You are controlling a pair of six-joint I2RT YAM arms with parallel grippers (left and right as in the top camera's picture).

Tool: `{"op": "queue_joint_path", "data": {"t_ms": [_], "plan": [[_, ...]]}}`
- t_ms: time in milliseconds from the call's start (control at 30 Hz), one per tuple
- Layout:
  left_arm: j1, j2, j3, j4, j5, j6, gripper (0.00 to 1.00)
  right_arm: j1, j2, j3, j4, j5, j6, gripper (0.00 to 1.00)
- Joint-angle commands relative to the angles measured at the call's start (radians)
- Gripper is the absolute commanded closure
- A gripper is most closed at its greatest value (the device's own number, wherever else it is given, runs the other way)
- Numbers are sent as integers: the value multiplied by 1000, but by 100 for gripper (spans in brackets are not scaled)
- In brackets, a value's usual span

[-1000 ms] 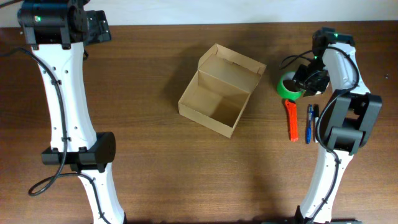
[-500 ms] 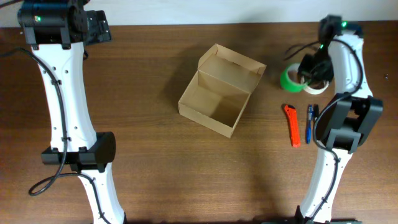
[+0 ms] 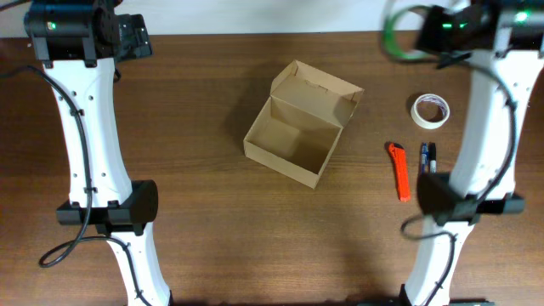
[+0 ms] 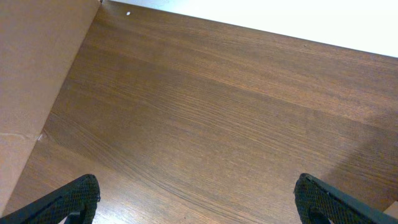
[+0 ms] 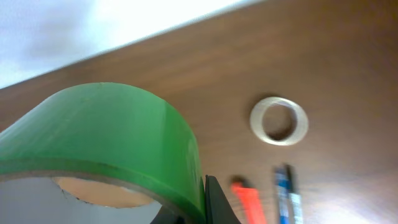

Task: Pack container
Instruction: 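Lower the green tape into the box and open the right gripper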

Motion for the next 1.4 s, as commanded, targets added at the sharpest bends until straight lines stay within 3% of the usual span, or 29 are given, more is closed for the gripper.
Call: {"op": "queue_joint_path", "data": {"t_ms": [0, 167, 267, 667, 1367], "plan": [[8, -32, 8, 1, -3, 9, 0, 171, -29, -6, -7, -12, -18, 96], [8, -32, 8, 2, -3, 9, 0, 397, -28, -111, -6, 180, -17, 96], [8, -32, 8, 2, -3, 9, 0, 445, -12, -208, 0, 275, -14, 96], [8, -32, 8, 2, -3, 9, 0, 360, 59, -457, 105, 11, -64, 96], [8, -32, 8, 2, -3, 9, 0, 417, 218, -503, 111, -30, -78, 96]]}}
